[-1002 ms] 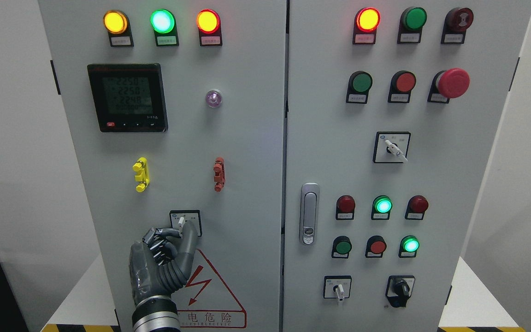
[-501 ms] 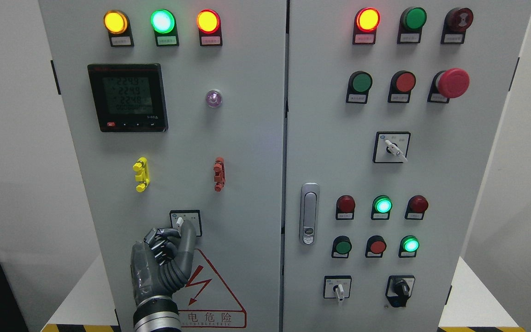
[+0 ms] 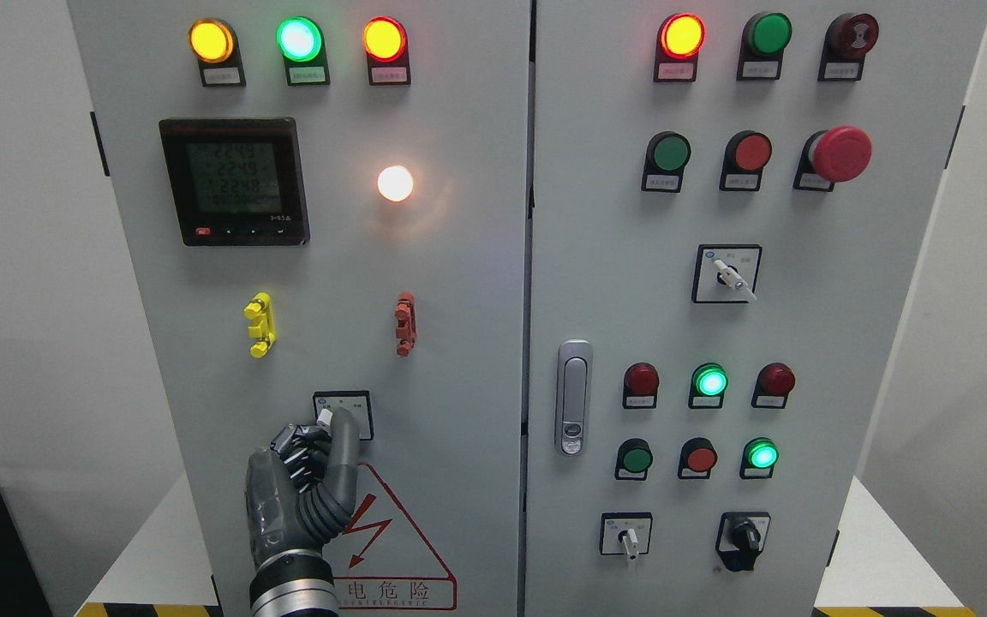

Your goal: Turn on light switch 1

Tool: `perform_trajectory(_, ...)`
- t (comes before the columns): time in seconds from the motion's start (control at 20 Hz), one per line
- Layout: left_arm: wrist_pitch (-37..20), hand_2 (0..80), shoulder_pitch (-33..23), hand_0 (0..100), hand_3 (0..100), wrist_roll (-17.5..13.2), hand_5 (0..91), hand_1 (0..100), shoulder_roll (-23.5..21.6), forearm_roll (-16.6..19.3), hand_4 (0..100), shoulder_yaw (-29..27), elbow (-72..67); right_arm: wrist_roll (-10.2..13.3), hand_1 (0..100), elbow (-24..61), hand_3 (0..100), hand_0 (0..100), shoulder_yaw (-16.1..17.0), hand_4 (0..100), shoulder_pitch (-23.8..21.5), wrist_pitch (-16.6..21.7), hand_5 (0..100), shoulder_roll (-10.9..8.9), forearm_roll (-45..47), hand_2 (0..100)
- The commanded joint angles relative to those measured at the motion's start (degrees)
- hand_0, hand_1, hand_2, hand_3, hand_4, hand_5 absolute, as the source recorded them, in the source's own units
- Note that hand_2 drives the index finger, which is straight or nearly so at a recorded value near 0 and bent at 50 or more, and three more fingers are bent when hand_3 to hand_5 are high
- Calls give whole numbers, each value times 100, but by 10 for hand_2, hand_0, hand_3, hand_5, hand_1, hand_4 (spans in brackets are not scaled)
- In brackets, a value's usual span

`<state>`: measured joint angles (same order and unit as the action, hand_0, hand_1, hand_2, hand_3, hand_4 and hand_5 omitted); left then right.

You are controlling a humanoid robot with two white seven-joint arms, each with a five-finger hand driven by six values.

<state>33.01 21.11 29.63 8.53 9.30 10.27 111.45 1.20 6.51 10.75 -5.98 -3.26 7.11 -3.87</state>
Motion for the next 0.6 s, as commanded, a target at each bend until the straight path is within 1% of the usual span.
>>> perform_trajectory(0.0,-5,598,-1,556,1000,35,844,457,-1,1,959,-7,0,3,0,0,0,0,6,0,0,1,0,1,0,0)
perform_trajectory(0.4,-5,600,-1,578,1000,35,844,413,-1,1,959,1,-9,3,0,0,0,0,-3,0,0,1,0,1,0,0)
perform_trajectory(0.55,-5,602,-1,553,1000,35,844,411,-1,1,957,1,-18,3,0,0,0,0,-3,0,0,1,0,1,0,0)
